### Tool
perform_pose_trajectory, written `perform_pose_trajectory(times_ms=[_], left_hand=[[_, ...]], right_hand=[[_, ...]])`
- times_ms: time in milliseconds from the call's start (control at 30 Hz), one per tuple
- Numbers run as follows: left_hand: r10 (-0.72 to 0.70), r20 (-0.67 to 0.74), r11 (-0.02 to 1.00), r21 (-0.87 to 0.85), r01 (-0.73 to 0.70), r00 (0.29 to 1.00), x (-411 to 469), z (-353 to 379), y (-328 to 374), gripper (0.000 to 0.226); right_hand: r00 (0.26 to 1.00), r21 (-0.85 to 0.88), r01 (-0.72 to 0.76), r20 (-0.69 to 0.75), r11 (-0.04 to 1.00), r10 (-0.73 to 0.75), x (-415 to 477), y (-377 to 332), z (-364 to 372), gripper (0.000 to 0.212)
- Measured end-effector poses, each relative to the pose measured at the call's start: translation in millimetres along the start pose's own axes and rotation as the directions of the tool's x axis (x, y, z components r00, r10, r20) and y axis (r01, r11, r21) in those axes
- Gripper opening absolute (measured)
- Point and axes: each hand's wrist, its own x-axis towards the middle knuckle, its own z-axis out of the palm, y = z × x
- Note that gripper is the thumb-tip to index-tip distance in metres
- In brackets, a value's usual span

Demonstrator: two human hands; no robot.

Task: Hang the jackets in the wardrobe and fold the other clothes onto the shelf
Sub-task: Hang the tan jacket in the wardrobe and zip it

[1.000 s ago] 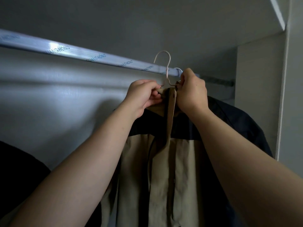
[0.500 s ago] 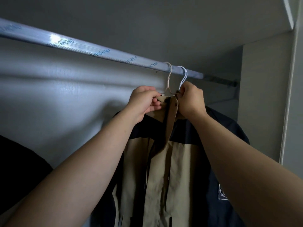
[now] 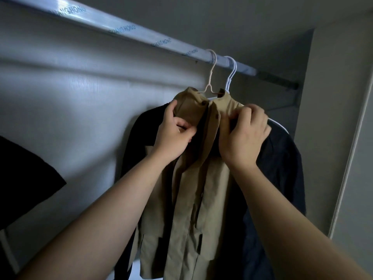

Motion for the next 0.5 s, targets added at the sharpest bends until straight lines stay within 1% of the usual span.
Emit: perform_pose_trajectory(times_ms=[67,100,133,200,267,333,400,500], left_hand=[[-0.011,-0.023,0.999,0.033,0.012,1.0,-21.7,-1.1,-16.6,0.079],[-0.022,-0.04,0.999,0.045,0.024,0.999,-34.6,-2.2,-27.7,0.071],[-0.039,-0.059,0.998,0.045,0.042,0.998,-49.2,-3.6,-40.4,0.062],[-0.113,-0.092,0.993,0.005,0.114,0.989,-81.9,-5.0,-67.7,0.047],[-0.246,-0.104,0.969,-0.059,0.241,0.964,-114.9,-1.4,-95.2,0.042],[-0.361,-0.114,0.932,-0.069,0.355,0.925,-146.7,4.7,-121.8,0.038],[-0.453,-0.123,0.891,-0.021,0.454,0.883,-175.7,10.1,-148.5,0.034],[-0.575,-0.082,0.813,0.054,0.58,0.814,-215.2,17.8,-189.0,0.026]], right_hand=[[0.999,0.11,-0.036,0.036,0.993,0.032,-38.7,7.9,-6.5,0.02],[0.995,0.183,-0.065,0.082,0.981,0.051,-61.4,12.5,-10.2,0.016],[0.986,0.241,-0.111,0.147,0.964,0.077,-86.1,17.1,-14.3,0.013],[0.941,0.29,-0.221,0.315,0.931,0.126,-137.4,25.1,-22.8,0.012],[0.861,0.283,-0.308,0.489,0.908,0.14,-186.0,33.2,-30.1,0.012],[0.765,0.243,-0.351,0.632,0.904,0.127,-226.2,40.2,-36.9,0.012],[0.672,0.191,-0.372,0.73,0.908,0.121,-259.6,46.0,-42.2,0.012],[0.538,0.079,-0.443,0.82,0.893,0.195,-303.6,53.2,-48.6,0.011]])
